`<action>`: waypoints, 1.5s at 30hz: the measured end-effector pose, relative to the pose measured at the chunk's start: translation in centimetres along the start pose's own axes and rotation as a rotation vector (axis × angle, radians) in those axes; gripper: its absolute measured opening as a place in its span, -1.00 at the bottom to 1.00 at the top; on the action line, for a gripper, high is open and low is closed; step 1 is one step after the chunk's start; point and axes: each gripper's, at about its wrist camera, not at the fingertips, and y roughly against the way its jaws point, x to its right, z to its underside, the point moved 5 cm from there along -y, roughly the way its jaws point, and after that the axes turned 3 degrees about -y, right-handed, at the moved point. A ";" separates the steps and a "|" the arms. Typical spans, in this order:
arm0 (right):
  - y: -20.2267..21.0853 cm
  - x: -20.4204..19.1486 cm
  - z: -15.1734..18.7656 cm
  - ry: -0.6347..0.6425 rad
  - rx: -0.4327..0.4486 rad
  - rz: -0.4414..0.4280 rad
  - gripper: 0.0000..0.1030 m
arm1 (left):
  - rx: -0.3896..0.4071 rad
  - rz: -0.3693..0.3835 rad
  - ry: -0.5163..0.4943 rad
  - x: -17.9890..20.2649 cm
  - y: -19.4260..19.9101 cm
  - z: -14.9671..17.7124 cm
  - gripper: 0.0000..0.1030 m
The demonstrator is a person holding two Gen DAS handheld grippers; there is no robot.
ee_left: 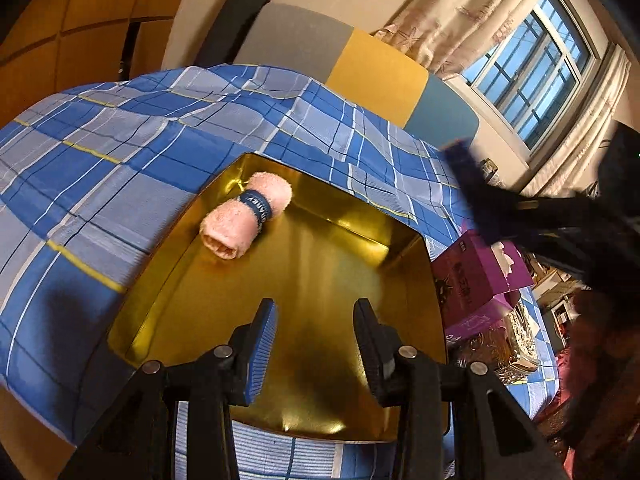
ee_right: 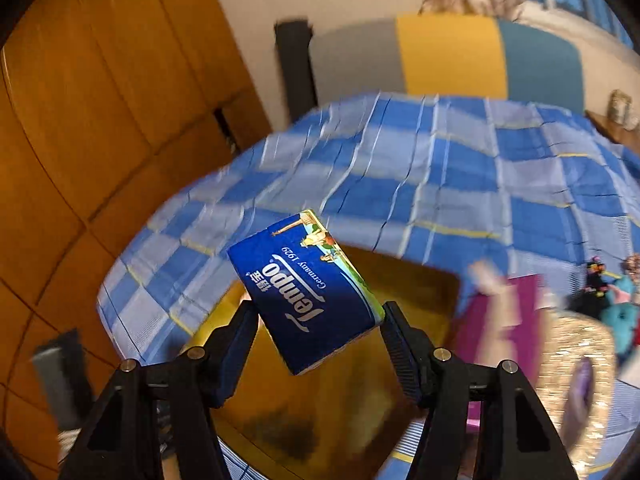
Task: Organize soft objects
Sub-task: 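Carry the Tempo tissue pack over the gold tray and open the right gripper, then move both tools back toward the remaining soft items on the cloth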
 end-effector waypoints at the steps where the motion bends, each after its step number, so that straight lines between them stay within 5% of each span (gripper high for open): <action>1: -1.1 -0.3 0.3 -0.001 -0.023 0.006 0.23 | 0.007 -0.007 0.004 -0.3 0.3 0.1 -0.23; 8: -10.5 1.1 1.7 -0.156 -0.195 0.046 0.24 | 0.032 -0.054 0.042 -2.6 1.6 0.6 -0.23; 15: -15.0 3.7 0.8 -0.371 -0.211 0.131 0.28 | 0.033 -0.070 0.099 -4.6 2.3 1.0 -0.23; 19: -15.8 3.8 0.4 -0.424 -0.205 0.105 0.37 | 0.029 -0.068 0.119 -5.1 2.3 1.1 -0.23; 24: -14.2 2.4 0.5 -0.393 -0.198 0.055 0.43 | 0.028 -0.053 0.133 -4.8 2.2 1.3 -0.23; 37: -3.3 -3.5 0.5 0.014 -0.029 0.029 0.52 | -0.005 -0.003 0.121 -1.9 1.8 2.9 -0.23; 42: 2.2 -2.0 0.1 0.072 0.094 0.075 0.55 | -0.041 0.064 0.098 -0.1 1.3 3.9 -0.20; 45: 5.4 0.5 0.4 0.070 0.160 0.126 0.59 | -0.069 0.091 0.084 1.0 0.8 4.6 0.00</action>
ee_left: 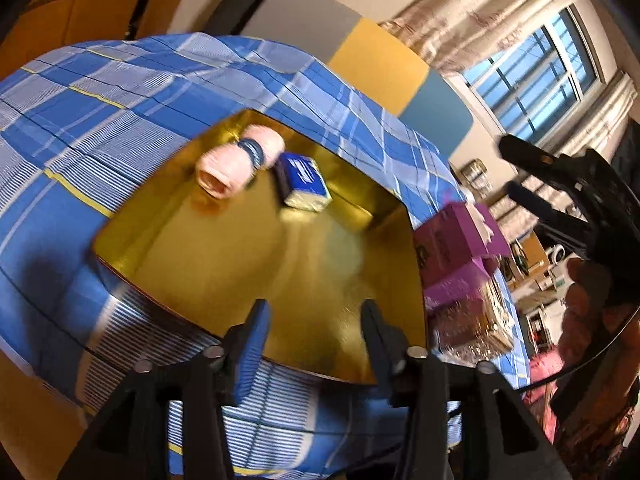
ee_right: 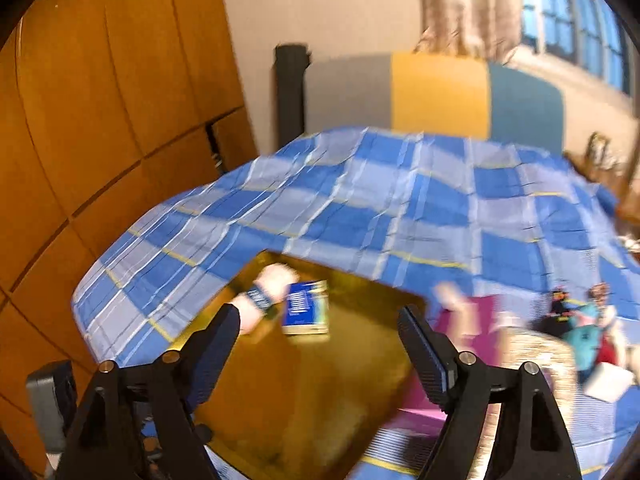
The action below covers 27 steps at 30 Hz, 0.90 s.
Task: Organize soft objects
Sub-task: 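Move both tools back toward the remaining soft items on the cloth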
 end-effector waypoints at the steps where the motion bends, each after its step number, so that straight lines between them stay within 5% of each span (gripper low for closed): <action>1: 1.0 1.3 0.1 -0.002 0.019 0.026 0.60 | -0.005 0.007 -0.001 0.3 -0.2 0.2 0.01; 15: 8.9 21.2 5.6 -0.216 0.055 0.341 0.62 | -0.047 0.108 -0.182 9.1 -1.8 2.5 0.06; 27: 7.9 43.5 10.5 -0.480 -0.045 0.601 0.63 | -0.092 0.158 -0.337 16.8 -3.4 4.4 0.07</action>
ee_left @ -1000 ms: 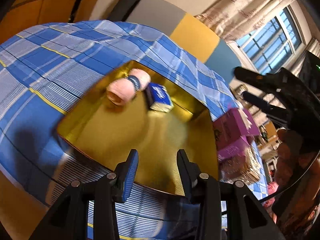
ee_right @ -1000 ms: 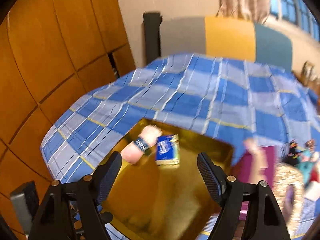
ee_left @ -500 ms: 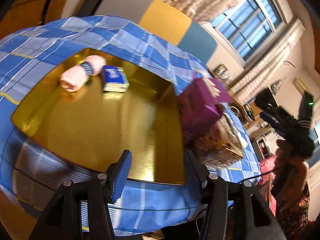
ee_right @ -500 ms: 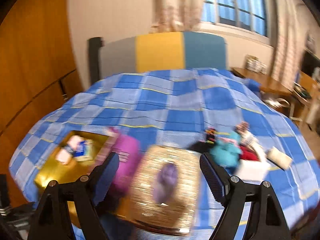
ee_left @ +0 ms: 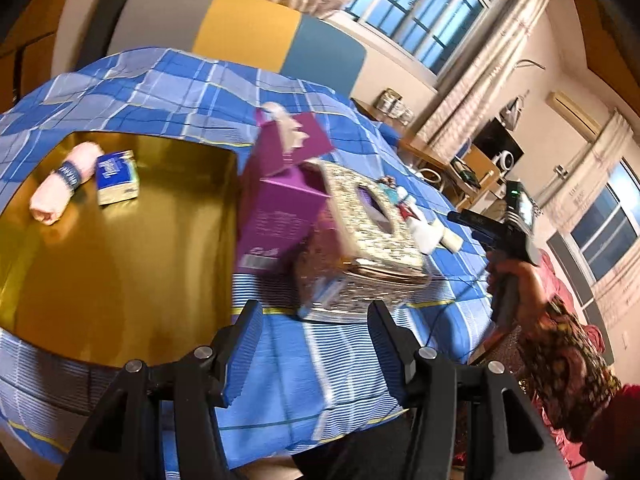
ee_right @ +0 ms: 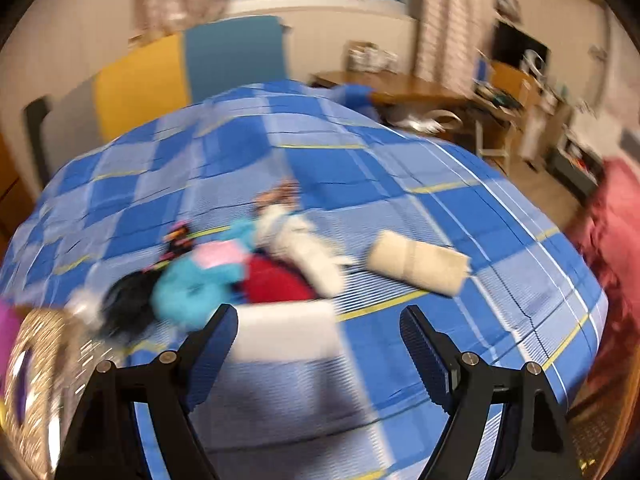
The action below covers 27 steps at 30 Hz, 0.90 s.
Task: Organize soft objects
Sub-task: 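Move both tools back toward the remaining soft items on the cloth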
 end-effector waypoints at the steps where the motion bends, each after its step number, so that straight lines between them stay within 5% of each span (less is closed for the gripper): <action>1: -0.7 1.1 -0.4 -0.024 -0.006 0.016 0.63 | -0.003 0.006 -0.005 0.5 -0.1 0.1 0.07; 5: -3.7 4.5 -1.4 -0.094 -0.058 0.076 0.63 | -0.028 0.008 -0.037 2.4 -0.9 0.2 0.07; 11: -6.7 4.3 -0.5 -0.058 -0.179 0.029 0.60 | -0.051 0.006 -0.059 4.2 -1.8 -0.1 0.07; 18: -1.2 3.5 2.3 0.075 -0.174 -0.128 0.64 | -0.052 0.042 -0.081 6.1 -2.6 -0.7 0.07; 21: 0.4 4.2 3.0 0.128 -0.129 -0.133 0.64 | -0.067 0.066 -0.087 7.1 -3.4 -0.7 0.07; 27: -0.6 8.2 -0.6 0.088 -0.027 -0.062 0.77 | -0.100 0.099 -0.124 9.8 -4.8 -0.5 0.07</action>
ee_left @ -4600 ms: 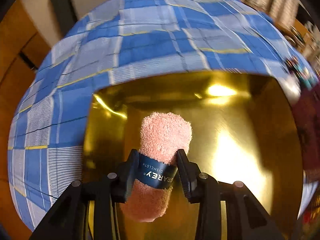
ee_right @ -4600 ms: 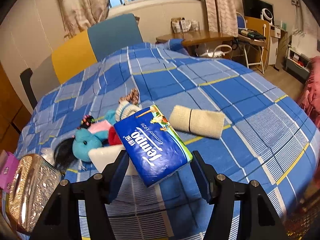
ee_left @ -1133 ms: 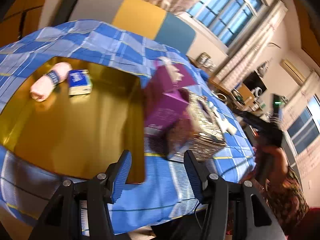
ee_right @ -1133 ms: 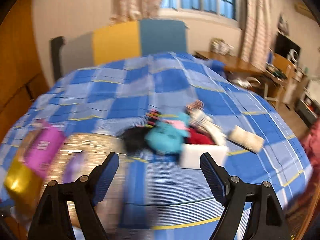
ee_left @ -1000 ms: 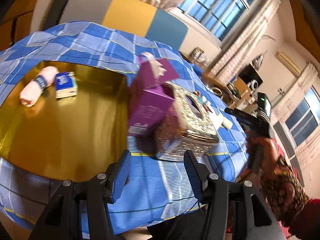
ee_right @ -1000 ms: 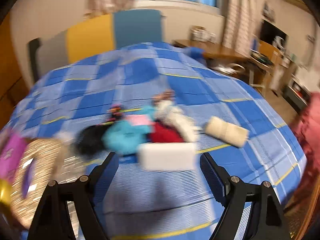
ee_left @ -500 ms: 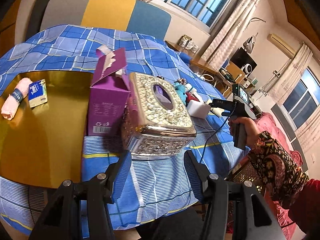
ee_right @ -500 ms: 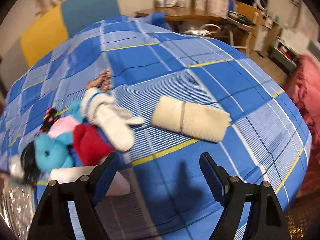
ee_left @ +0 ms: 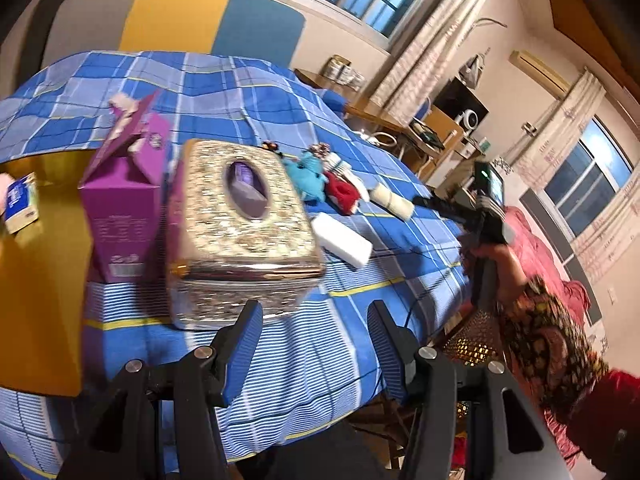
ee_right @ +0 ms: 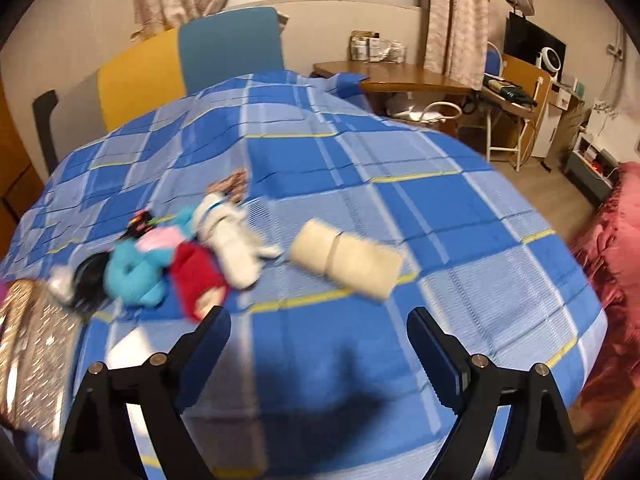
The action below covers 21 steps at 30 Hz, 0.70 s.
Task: Organize soft objects
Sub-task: 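Move both tools back toward the remaining soft items on the cloth, then grasp the beige rolled cloth with the right gripper and lift it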
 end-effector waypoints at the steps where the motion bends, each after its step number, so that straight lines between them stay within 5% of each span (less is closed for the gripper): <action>1: -0.8 0.4 -0.7 0.015 -0.009 0.012 0.79 | -0.004 0.003 -0.008 0.5 -0.2 0.0 0.07; 15: -11.4 -0.4 -2.7 0.380 -0.110 0.102 0.78 | -0.099 0.067 -0.061 5.9 -5.1 -1.1 0.07; 21: -12.3 0.1 -2.7 0.314 -0.160 0.034 0.38 | -0.136 0.107 -0.073 8.7 -7.8 -1.5 0.07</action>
